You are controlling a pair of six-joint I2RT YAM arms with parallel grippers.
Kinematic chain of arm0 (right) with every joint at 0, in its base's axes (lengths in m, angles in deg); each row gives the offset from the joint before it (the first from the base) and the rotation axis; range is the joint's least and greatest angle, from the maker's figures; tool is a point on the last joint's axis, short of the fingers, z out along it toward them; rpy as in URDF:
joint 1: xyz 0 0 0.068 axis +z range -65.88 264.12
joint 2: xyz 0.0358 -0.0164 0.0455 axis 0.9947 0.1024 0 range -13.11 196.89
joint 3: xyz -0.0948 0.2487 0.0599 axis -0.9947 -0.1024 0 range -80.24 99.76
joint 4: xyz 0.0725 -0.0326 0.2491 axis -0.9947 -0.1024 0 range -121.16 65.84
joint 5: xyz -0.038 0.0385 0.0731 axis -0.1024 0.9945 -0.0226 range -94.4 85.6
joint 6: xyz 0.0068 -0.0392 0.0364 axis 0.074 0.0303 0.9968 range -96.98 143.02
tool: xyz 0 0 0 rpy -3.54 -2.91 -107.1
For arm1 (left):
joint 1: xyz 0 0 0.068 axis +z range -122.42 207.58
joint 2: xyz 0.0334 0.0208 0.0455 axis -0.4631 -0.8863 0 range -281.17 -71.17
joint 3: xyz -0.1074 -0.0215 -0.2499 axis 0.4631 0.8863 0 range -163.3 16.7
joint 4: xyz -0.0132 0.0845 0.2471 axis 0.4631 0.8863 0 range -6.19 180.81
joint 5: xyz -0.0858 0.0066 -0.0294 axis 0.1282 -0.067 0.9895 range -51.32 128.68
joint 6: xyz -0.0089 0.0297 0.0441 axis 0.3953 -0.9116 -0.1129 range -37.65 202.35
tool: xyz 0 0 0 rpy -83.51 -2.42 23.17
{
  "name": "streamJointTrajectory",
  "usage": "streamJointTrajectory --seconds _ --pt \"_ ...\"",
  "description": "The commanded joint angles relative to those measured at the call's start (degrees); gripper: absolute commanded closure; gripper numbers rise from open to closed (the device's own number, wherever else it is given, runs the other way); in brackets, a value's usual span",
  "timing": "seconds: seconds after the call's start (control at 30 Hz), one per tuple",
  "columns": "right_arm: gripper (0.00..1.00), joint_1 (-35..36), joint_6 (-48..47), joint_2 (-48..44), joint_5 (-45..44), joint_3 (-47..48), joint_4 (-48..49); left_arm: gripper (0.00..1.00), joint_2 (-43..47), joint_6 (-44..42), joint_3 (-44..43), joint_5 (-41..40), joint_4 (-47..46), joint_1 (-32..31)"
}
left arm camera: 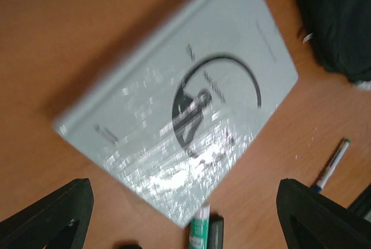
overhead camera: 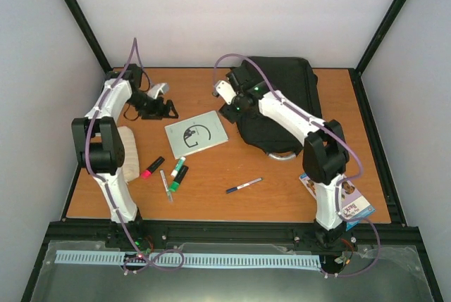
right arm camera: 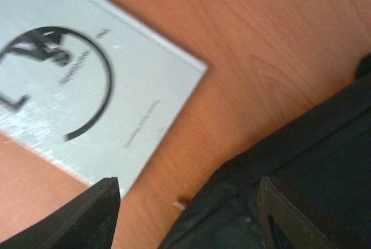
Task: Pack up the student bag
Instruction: Adjust the book at the center of the board.
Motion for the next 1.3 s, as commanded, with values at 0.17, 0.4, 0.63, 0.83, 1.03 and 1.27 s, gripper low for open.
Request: streamJointTrajectory --seconds 0.17,0.4,0.63,0.83,1.03,1.27 --pt "0.53 4.80 -0.33 -2.80 14.35 -13.46 -3.65 0.11 -13.46 1.00 -17.72 -1.44 -0.09 0.17" --pt "0.58 6.50 1.14 -0.60 12.93 -14.84 -1.62 0.11 -18.54 3.49 -18.26 -3.23 -3.54 0.20" --pt "0.68 6.45 3.56 4.22 4.40 -11.82 1.00 0.12 -19.56 2.23 -14.20 0.67 -2.02 0.15" --pt "0.67 6.20 3.05 8.75 2.76 -6.23 1.24 0.14 -16.33 2.94 -6.55 2.29 -4.93 0.07" --pt "0.62 4.10 4.34 12.32 -4.55 -1.57 3.11 0.15 -13.66 3.31 -2.03 3.67 -5.16 0.06" --pt "0.60 3.10 2.80 16.73 -5.78 4.73 3.47 0.16 -10.23 4.90 2.10 7.49 -5.95 -0.01"
